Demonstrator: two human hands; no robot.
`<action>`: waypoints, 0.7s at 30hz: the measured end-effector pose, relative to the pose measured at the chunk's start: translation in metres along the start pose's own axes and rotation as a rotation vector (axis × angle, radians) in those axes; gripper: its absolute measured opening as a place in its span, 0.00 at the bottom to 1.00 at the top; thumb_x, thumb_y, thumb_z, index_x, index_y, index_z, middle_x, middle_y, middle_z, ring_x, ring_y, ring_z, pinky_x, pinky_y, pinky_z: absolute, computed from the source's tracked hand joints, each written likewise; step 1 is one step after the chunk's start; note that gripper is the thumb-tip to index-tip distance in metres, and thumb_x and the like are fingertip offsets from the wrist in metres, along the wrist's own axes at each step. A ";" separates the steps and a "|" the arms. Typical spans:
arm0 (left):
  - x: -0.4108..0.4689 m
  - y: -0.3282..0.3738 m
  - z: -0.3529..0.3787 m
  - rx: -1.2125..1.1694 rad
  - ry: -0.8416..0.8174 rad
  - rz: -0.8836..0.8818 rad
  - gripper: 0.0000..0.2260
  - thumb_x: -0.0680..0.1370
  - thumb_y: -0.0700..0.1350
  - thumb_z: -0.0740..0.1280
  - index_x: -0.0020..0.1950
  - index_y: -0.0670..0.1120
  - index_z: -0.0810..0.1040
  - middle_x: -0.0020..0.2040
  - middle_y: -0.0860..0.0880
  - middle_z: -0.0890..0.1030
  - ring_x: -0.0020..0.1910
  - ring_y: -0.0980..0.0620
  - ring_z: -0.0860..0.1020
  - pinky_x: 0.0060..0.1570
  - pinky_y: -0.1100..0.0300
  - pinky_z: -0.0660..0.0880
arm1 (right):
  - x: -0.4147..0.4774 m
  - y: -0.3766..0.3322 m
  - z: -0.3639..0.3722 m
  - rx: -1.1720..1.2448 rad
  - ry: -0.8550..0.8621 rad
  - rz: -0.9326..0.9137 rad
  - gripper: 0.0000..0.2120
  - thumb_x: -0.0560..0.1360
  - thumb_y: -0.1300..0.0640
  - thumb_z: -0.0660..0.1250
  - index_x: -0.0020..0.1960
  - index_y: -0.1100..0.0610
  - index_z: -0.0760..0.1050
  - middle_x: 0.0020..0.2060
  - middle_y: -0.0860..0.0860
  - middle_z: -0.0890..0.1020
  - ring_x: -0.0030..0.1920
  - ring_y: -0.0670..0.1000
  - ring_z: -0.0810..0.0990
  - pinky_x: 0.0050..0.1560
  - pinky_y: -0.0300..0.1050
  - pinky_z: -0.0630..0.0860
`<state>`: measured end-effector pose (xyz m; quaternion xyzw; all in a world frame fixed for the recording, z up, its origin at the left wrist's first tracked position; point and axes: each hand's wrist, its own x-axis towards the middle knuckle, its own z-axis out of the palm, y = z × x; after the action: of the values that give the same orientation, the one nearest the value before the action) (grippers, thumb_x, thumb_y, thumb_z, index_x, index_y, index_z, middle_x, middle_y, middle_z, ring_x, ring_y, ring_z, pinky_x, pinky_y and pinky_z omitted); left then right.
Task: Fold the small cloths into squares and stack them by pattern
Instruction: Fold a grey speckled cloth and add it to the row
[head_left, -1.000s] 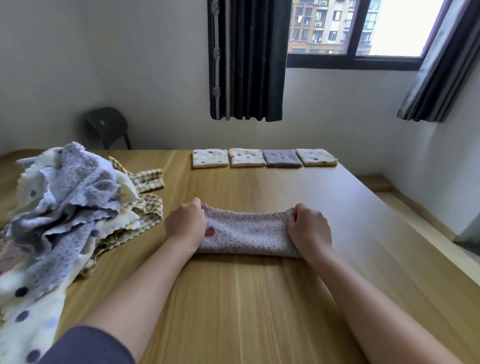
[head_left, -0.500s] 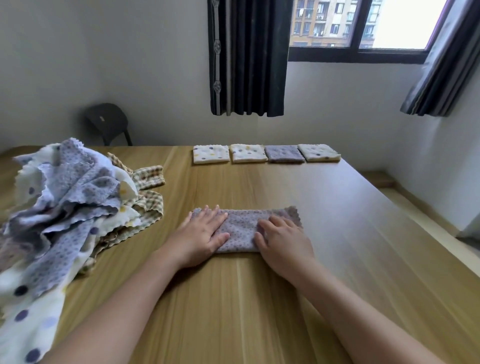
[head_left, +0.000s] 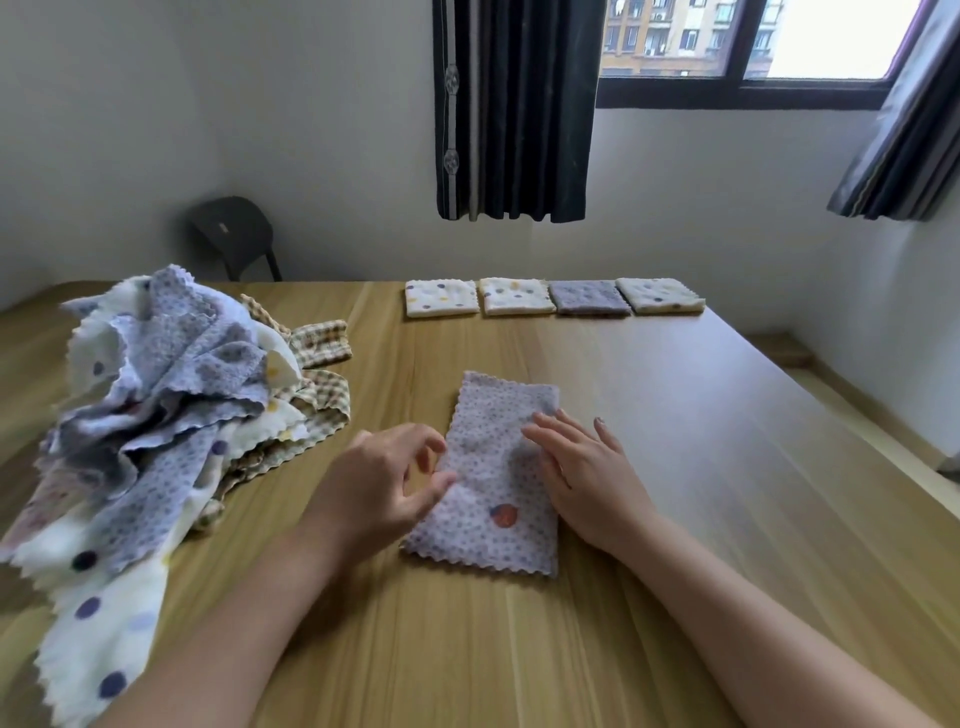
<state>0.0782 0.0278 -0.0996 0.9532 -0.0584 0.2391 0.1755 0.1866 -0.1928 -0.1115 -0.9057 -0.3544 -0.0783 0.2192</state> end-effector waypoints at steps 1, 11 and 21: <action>-0.002 -0.003 0.000 -0.079 -0.093 0.073 0.15 0.73 0.65 0.63 0.51 0.56 0.75 0.43 0.61 0.76 0.41 0.64 0.75 0.48 0.62 0.72 | -0.002 -0.002 0.000 0.024 0.026 -0.024 0.18 0.82 0.53 0.52 0.67 0.48 0.73 0.70 0.44 0.71 0.74 0.45 0.63 0.76 0.54 0.52; -0.002 0.007 0.014 -0.347 -0.039 -0.045 0.09 0.76 0.58 0.64 0.42 0.54 0.75 0.37 0.58 0.78 0.39 0.59 0.77 0.42 0.65 0.70 | -0.003 0.009 -0.003 0.152 -0.114 -0.236 0.31 0.70 0.72 0.61 0.70 0.51 0.70 0.68 0.45 0.73 0.74 0.44 0.62 0.77 0.49 0.54; -0.010 -0.001 0.001 -0.146 -0.297 0.038 0.35 0.67 0.69 0.69 0.69 0.61 0.61 0.67 0.60 0.71 0.61 0.60 0.73 0.58 0.62 0.72 | -0.009 -0.010 -0.005 0.650 -0.017 -0.138 0.15 0.74 0.57 0.61 0.56 0.51 0.81 0.49 0.41 0.84 0.50 0.43 0.82 0.51 0.43 0.78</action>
<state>0.0703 0.0288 -0.1049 0.9615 -0.1188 0.0939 0.2294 0.1733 -0.1945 -0.1064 -0.7628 -0.4232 0.0319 0.4878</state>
